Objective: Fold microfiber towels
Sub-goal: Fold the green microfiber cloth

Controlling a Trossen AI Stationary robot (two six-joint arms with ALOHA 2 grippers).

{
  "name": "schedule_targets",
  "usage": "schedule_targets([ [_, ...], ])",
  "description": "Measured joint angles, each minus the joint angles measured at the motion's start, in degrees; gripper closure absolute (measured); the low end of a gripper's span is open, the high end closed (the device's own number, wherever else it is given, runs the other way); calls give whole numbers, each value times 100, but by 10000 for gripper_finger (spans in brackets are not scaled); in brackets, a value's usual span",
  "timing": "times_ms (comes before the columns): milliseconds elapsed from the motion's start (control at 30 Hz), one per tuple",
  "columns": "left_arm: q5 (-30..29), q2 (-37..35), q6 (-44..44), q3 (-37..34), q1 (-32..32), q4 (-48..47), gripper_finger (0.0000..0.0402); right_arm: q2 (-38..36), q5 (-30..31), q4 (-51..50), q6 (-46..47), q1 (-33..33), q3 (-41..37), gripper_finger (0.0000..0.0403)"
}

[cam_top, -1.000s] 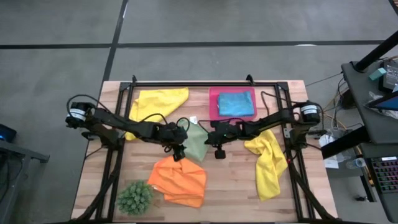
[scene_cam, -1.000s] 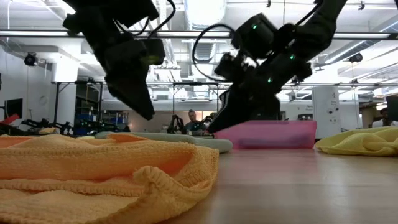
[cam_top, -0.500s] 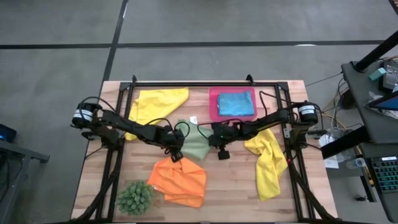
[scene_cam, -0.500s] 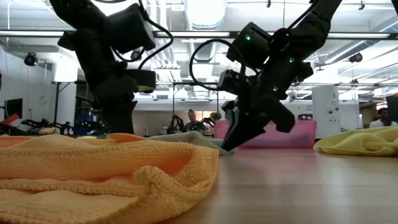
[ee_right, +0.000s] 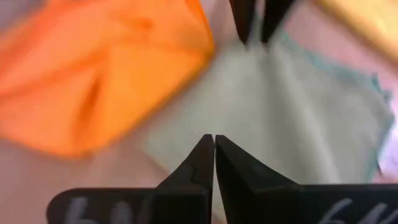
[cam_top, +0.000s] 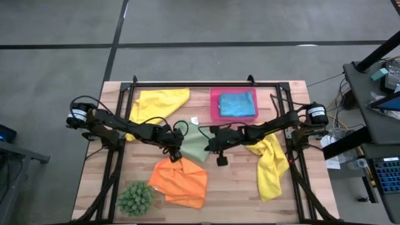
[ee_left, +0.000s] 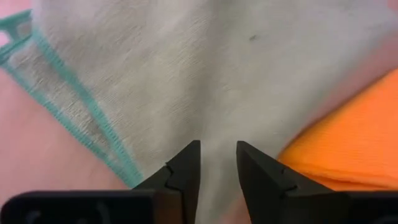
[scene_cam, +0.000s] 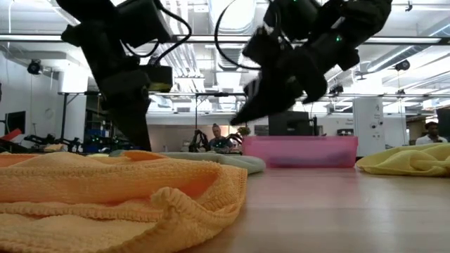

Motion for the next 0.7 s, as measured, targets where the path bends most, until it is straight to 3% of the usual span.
schedule_targets([
  [367, -159, 76, -153, -273, 0, 174, 314, 843, 3, 1245, 81, 179, -4, 394],
  [533, -159, 111, -153, -290, 0, 179, 314, 1187, -10, 1272, -135, 169, -4, 394],
  [700, -155, 111, -153, -351, 0, 192, 314, 1218, -177, 682, -521, 156, 14, 394],
])
